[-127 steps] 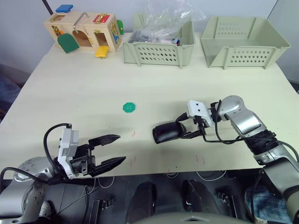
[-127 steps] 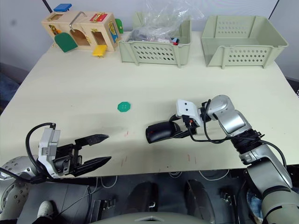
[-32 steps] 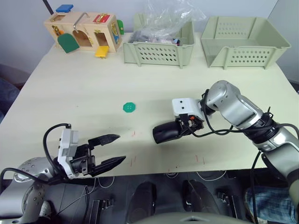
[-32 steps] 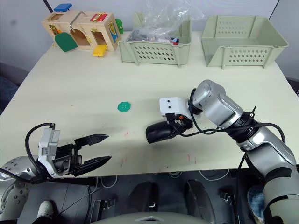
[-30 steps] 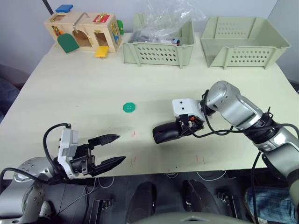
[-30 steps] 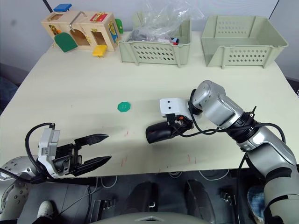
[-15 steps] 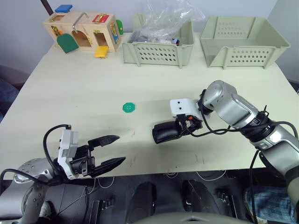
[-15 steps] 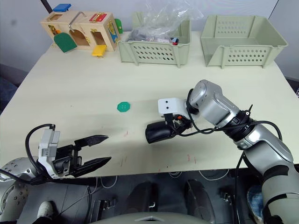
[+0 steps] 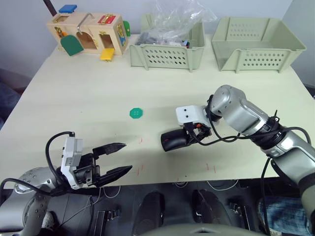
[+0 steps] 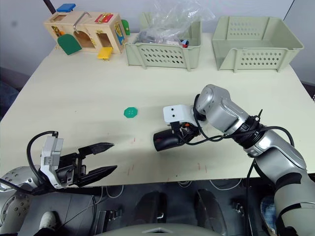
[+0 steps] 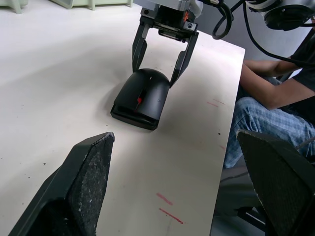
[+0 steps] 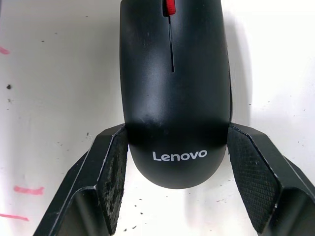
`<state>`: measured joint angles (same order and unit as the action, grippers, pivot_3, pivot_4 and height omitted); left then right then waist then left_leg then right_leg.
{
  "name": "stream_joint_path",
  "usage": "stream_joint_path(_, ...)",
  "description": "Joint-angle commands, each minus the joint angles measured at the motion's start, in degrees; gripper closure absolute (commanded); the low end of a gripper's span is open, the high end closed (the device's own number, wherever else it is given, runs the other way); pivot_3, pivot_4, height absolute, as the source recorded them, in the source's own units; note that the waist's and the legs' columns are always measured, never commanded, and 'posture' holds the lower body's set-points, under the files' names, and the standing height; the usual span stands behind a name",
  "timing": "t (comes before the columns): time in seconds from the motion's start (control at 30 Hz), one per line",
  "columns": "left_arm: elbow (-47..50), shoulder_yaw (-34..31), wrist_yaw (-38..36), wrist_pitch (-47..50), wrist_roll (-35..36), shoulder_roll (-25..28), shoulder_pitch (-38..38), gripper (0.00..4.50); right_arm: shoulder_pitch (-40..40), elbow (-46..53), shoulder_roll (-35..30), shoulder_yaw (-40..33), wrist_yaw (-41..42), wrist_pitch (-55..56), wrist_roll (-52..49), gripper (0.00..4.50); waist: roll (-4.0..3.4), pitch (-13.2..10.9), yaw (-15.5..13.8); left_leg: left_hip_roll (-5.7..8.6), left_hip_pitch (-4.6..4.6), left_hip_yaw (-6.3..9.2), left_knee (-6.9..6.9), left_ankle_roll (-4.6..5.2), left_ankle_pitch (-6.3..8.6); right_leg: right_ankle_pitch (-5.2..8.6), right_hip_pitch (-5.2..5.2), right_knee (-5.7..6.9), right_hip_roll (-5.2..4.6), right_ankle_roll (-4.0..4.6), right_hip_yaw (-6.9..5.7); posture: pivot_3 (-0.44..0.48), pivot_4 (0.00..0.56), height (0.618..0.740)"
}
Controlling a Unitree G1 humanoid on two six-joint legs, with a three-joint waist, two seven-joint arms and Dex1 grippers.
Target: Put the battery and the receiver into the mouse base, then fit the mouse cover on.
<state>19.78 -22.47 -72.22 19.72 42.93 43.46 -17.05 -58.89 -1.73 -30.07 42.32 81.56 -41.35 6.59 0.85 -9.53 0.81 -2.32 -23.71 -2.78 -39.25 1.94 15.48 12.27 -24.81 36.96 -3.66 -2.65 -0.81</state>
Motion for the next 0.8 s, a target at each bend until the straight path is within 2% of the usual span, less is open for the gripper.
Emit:
stream_joint_path(0.03, 2.39, -1.18, 0.07, -0.79, 0.76, 0.04, -0.41, 0.23, -1.63, 0.44, 0.51, -0.25, 0.02, -0.59, 0.45, 1.61, 0.00, 0.00, 0.01, 0.00, 0.00, 0.00, 0.00, 0.00, 0.00, 0.00, 0.00, 0.00, 0.00, 0.00, 0.00, 0.000, 0.150, 0.740)
stream_joint_path(0.8, 2.19, -1.15, -0.11, -1.41, 0.73, -0.05, -0.91, 0.23, -1.58, -0.31, 1.64, 0.70, 0.73, -1.36, 1.95, 1.61, 0.00, 0.00, 0.06, 0.00, 0.01, 0.00, 0.00, 0.00, 0.00, 0.00, 0.00, 0.00, 0.00, 0.00, 0.00, 0.000, 0.150, 0.740)
